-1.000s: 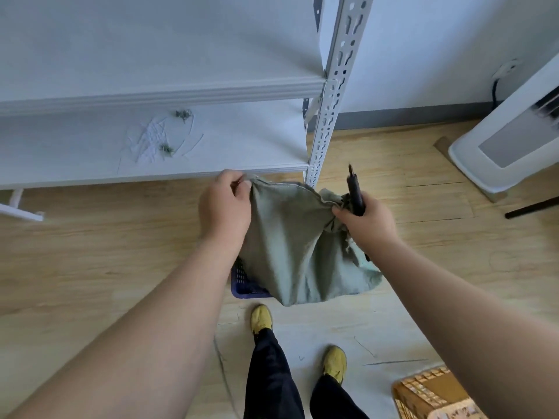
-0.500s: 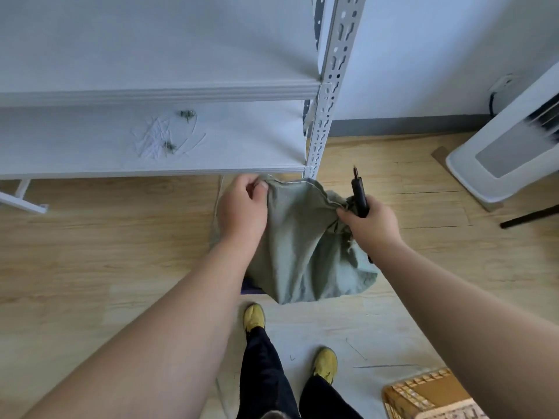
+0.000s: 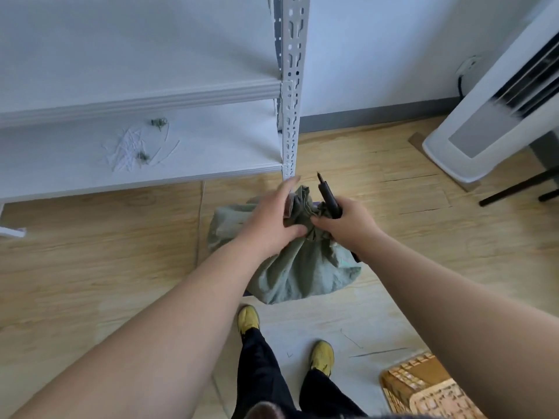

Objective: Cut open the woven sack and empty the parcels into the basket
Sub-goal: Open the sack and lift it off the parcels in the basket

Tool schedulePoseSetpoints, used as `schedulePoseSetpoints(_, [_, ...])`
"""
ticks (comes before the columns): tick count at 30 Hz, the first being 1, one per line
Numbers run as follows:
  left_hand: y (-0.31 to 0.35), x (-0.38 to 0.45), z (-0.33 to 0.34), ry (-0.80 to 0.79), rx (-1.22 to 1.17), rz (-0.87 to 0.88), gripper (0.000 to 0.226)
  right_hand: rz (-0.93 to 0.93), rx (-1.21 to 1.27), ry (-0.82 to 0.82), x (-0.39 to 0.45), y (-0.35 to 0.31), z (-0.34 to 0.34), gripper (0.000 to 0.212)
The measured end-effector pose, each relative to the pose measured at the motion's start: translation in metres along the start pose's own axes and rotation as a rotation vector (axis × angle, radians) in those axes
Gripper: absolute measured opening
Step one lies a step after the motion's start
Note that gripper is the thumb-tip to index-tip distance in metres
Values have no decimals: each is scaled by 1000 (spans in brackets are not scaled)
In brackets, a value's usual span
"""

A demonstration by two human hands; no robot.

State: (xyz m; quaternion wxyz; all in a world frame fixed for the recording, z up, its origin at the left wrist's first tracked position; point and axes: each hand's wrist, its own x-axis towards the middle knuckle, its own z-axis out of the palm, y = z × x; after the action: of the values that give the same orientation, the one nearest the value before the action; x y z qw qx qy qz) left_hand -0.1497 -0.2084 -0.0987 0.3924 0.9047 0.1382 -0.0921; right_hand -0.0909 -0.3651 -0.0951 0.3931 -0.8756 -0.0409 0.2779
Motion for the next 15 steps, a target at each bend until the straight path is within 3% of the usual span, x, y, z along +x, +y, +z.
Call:
schedulePoseSetpoints(2, [9, 0, 9, -146, 106, 3, 97, -21, 29, -67, -2, -1, -2, 19])
schedulePoseSetpoints(4, [9, 1, 21, -107, 156, -31, 82, -43, 50, -152, -5, 0, -6, 17])
schedulePoseSetpoints(6, [10, 3, 27, -50, 258, -12, 57, -62, 47, -156, -6, 3, -11, 29])
schedulePoseSetpoints(10, [7, 12, 15, 80, 231, -81, 29, -74, -137, -4, -6, 4, -29, 48])
schedulePoseSetpoints(13, [3, 22, 1, 139, 240, -67, 17, -38, -224, 61, -7, -2, -44, 29])
schedulePoseSetpoints(15, [4, 23, -2, 307, 179, -22, 16, -97, -95, 223, -9, -10, -48, 16])
